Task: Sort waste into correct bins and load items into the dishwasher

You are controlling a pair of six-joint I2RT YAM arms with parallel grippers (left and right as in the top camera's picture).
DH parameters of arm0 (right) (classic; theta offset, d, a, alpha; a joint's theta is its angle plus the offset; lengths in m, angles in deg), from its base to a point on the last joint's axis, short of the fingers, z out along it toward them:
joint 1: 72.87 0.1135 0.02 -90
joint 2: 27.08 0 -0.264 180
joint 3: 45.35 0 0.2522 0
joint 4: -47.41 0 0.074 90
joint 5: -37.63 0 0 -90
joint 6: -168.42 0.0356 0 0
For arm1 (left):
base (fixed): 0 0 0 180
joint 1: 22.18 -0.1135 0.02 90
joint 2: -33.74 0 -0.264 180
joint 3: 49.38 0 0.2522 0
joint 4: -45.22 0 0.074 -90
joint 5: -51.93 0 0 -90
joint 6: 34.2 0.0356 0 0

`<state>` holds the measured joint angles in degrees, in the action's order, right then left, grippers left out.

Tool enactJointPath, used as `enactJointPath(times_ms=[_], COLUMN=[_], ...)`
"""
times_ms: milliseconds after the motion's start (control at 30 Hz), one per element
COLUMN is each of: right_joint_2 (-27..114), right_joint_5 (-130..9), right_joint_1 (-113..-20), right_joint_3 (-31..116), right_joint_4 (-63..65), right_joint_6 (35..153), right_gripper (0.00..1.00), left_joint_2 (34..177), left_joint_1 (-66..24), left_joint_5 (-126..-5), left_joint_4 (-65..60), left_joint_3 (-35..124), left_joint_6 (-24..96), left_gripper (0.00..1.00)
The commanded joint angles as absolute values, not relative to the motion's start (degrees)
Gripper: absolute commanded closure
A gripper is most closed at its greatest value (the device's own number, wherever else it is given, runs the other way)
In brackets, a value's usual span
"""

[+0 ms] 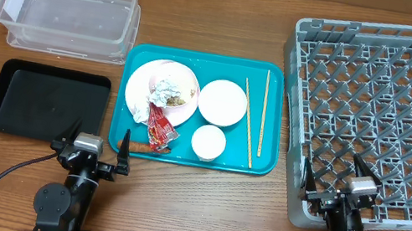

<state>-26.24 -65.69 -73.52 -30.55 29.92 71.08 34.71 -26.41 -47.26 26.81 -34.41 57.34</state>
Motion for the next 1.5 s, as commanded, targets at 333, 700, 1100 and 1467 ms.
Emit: enactJointPath(times_ms=[333, 700, 1100, 1467], right_joint_2=[-26.81, -26.81, -26.81, -22.24], right_joint_5=[-65.95, -65.95, -64.07, -62.46], right_joint_1=[-73.21, -73.21, -73.28, -73.28], right_joint_3=[-31.12, -31.12, -30.29, -16.41], right_joint_4=[30.19, 30.19, 29.92, 15.91], right_joint_6=[71.08, 71.06, 80.98, 81.92], right_gripper=[0.0, 0.0, 0.0, 0.0], left_joint_2=[33.99, 33.99, 33.99, 38.17], left_joint_1=[-26.71, -26.71, -26.71, -26.69], left_joint_5=[-46.54, -46.56, -46.73, -46.6], left_joint_4=[27.05, 27.05, 26.53, 9.83], left_joint_3=[-34.93, -34.93, -34.32, -20.33], left_joint_6=[58.19, 58.21, 50.32, 48.88], left_gripper=[0.0, 0.0, 0.0, 0.0])
